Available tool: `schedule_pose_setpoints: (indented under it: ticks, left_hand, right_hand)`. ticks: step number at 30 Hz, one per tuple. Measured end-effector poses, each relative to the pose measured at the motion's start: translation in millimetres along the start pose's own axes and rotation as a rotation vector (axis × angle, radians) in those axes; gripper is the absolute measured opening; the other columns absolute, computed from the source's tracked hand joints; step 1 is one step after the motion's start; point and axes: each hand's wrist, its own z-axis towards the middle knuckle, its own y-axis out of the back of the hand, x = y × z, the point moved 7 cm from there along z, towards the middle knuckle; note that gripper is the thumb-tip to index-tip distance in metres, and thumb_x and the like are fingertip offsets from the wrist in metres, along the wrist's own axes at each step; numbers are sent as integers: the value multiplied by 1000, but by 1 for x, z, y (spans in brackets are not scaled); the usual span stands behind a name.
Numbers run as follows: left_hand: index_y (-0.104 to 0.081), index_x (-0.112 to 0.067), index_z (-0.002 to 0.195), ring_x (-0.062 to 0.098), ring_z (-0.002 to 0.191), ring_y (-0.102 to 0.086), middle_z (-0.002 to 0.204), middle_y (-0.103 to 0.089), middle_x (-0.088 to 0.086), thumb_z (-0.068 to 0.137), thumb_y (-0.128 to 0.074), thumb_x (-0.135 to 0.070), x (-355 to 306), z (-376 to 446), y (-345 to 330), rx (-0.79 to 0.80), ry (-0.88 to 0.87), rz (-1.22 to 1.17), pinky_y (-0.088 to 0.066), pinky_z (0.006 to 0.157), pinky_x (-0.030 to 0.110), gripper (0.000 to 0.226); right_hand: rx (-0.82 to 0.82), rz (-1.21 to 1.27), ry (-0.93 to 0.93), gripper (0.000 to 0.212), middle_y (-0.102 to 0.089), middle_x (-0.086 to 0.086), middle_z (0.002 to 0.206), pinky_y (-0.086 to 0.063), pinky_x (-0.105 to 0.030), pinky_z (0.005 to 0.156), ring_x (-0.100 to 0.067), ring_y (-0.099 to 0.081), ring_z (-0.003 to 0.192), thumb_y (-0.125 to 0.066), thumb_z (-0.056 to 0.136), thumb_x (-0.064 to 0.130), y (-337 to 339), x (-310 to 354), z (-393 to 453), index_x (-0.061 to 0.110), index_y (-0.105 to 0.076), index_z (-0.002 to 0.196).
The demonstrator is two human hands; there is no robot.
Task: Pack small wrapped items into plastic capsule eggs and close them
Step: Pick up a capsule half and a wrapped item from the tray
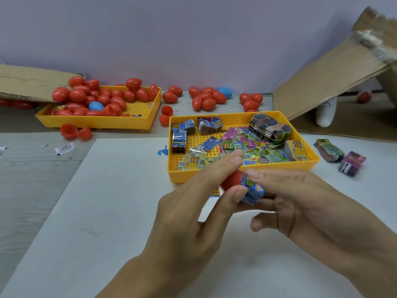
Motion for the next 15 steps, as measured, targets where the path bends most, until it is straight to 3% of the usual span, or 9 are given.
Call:
schedule_pose_setpoints:
  ticks: [2,5,6,8,12,15]
  left_hand:
    - [-49,-12,132,5,132,-50,141,-51,-4,96,-47,-43,1,6,-1,52,35,16,-46,106,32,47]
    - [-37,-26,133,5,139,-41,137,-43,-20,89,-45,-67,14,17,-8,170,198,-32,-36,110,20,61]
    - [-37,-27,133,5,140,-40,133,-45,-22,89,-54,-59,16,19,-8,173,250,-58,-34,110,18,57]
    - [-39,-23,138,-3,136,-42,139,-49,-17,89,-58,-31,7,17,-6,147,178,-34,-37,109,17,53]
    - [-44,-23,138,-7,131,-45,139,-53,-16,88,-50,-35,5,9,-4,128,123,-75,-39,108,19,52]
    - [-56,-15,134,-2,128,-51,137,-59,-12,91,-55,-24,6,7,-1,24,52,-69,-43,106,21,43]
  right_hand:
    - [-17,17,-38,30,-75,-17,95,-54,-24,51,-23,-73,79,-81,76,27,-7,12,0,4,-78,96]
    - [-76,53,-44,30,-75,-17,96,-54,-23,49,-21,-74,75,-79,71,27,-5,11,-4,6,-79,93]
    - [-81,58,-34,33,-75,-18,97,-54,-23,49,-21,-74,76,-77,69,30,2,10,-1,7,-79,93]
    - [-101,79,-71,34,-75,-19,101,-54,-23,50,-23,-75,80,-76,69,31,4,6,1,8,-79,93]
    - [-101,103,-108,29,-75,-17,99,-54,-23,50,-25,-75,82,-75,69,29,1,6,0,11,-80,90]
    - [-112,159,-154,28,-75,-19,98,-55,-25,50,-28,-75,84,-80,68,23,-2,5,-2,10,-80,92]
